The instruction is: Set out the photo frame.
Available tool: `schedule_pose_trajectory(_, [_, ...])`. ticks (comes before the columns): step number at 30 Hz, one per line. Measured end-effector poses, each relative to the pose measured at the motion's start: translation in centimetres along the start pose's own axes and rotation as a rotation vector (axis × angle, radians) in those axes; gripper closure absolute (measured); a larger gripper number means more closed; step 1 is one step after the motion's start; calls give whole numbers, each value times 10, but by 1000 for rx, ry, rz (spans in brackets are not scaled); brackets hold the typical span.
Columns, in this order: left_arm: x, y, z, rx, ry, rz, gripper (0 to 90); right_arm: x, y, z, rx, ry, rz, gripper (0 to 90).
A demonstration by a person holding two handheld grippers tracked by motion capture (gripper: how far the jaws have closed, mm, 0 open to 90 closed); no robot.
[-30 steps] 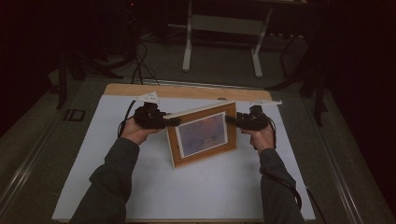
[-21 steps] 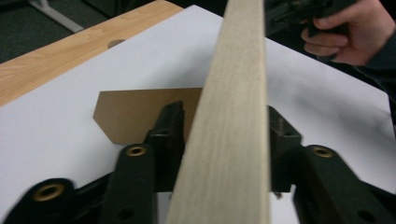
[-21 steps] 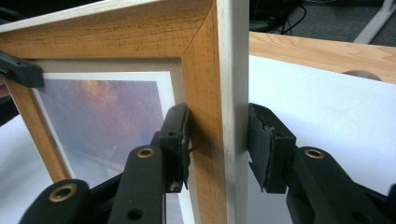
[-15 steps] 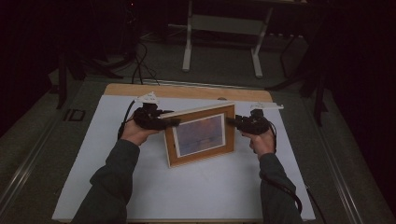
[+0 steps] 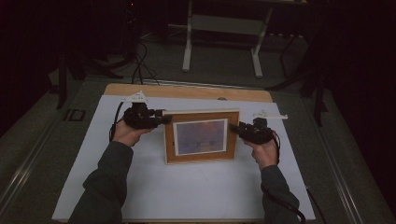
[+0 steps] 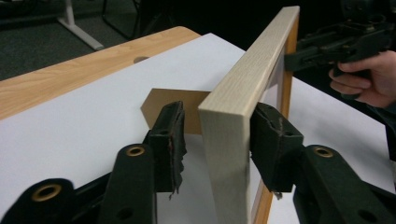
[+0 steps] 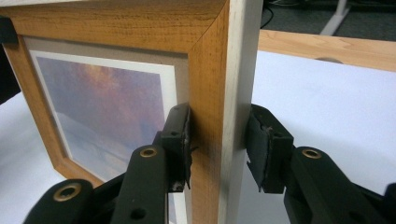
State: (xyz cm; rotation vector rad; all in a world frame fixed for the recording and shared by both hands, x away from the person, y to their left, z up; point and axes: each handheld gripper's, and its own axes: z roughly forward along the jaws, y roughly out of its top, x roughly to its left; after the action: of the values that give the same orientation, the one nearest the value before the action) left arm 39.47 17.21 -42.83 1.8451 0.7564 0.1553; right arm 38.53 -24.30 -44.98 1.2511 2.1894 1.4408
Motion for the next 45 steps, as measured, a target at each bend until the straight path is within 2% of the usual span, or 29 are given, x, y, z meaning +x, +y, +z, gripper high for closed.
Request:
schedule_pose_trajectory(4, [1, 0, -1, 0, -9, -1, 654, 5, -3, -3, 4, -17, 11, 623])
schedule_pose_trajectory(11, [3, 0, -2, -1, -11, -9, 661, 12, -6, -7, 11, -23, 15, 625])
schedule_pose_trajectory(24, [3, 0, -1, 0, -15, -14, 661, 13, -7, -10, 23, -15, 30, 626])
schedule_pose_trajectory(38, [1, -3, -2, 2, -22, -31, 660, 12, -4, -11, 53, -3, -10, 617])
schedule_pose_trajectory(45, [1, -4, -5, 5, -40, -54, 672, 11, -3, -9, 54, -1, 1, 617])
